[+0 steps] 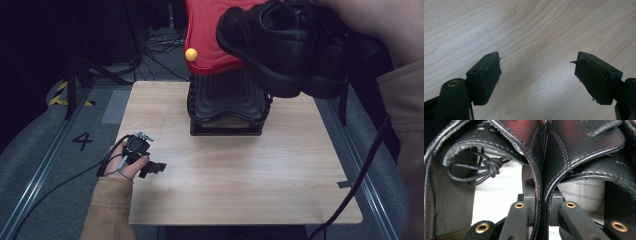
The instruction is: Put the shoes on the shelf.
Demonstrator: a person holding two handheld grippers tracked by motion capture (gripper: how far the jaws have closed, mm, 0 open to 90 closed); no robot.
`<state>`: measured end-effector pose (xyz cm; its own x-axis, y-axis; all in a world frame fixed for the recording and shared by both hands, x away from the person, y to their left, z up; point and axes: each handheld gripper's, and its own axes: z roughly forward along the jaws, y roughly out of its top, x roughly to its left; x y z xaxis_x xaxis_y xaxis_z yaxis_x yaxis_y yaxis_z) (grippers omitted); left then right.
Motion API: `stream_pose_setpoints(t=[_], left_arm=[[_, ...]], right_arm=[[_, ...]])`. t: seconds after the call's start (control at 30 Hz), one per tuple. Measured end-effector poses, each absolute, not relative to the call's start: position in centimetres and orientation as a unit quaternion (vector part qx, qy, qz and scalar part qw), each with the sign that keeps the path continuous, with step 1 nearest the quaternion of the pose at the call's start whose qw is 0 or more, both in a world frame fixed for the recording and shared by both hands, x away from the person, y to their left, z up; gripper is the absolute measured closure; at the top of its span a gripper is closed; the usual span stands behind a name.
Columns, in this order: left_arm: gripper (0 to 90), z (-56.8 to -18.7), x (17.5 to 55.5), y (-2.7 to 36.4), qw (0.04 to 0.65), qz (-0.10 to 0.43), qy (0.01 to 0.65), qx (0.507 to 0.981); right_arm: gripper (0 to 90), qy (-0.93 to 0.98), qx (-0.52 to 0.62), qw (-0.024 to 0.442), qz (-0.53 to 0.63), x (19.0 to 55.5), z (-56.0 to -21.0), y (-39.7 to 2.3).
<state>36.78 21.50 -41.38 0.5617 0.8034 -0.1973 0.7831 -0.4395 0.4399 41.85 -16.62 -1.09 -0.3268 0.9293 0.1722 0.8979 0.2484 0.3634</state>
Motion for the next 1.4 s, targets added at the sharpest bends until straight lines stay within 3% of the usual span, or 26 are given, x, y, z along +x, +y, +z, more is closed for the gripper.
stream_pose_setpoints(t=[0.83, 1.4], left_arm=[[21.6, -41.7, 36.8, 22.3, 0.256, 0.019, 0.476, 0.841], [21.7, -41.3, 36.6, 22.9, 0.266, 0.024, 0.483, 0.834]], right_arm=[[81.7, 0.750, 0.592, 0.142, 0.260, 51.3, -0.4, -10.3], [81.4, 0.725, 0.586, 0.229, 0.279, 55.1, -4.6, -8.2]])
